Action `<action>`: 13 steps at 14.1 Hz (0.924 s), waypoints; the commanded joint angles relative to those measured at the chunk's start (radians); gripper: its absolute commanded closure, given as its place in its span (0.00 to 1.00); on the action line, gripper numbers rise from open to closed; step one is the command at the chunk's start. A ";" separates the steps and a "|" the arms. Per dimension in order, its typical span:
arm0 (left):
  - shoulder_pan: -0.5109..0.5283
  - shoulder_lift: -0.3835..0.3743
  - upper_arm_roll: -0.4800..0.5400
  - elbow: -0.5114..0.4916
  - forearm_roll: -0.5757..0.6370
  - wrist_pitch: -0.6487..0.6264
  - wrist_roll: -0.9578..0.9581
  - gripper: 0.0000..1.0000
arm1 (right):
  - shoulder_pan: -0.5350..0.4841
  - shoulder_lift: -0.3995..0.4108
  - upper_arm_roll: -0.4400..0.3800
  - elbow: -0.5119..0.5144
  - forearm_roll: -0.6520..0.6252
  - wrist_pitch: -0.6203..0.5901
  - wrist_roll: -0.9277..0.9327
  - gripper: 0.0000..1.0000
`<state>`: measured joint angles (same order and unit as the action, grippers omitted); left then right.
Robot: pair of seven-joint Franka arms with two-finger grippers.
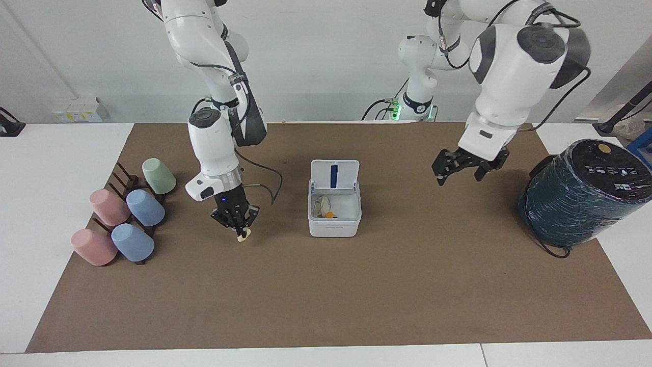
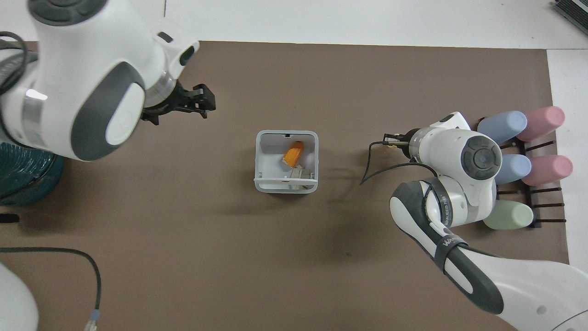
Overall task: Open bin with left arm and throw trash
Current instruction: 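Move the yellow chip over the bin with the right gripper and release it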
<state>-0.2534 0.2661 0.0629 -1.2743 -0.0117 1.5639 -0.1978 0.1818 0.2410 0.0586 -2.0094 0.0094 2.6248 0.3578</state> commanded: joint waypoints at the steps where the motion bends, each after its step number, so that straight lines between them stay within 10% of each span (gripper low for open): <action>1: 0.022 -0.066 -0.011 -0.007 0.065 -0.071 0.079 0.00 | 0.008 -0.003 0.035 0.113 0.043 -0.133 0.218 1.00; 12: 0.019 -0.185 -0.023 -0.036 0.032 -0.108 0.144 0.00 | 0.254 0.020 0.041 0.172 0.190 -0.180 0.803 1.00; 13: 0.020 -0.185 -0.023 -0.036 0.033 -0.105 0.152 0.00 | 0.268 0.026 0.040 0.167 0.190 -0.180 0.814 0.75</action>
<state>-0.2310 0.0945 0.0323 -1.2876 0.0388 1.4301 -0.0554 0.4297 0.2501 0.0992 -1.8467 0.1773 2.4524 1.1434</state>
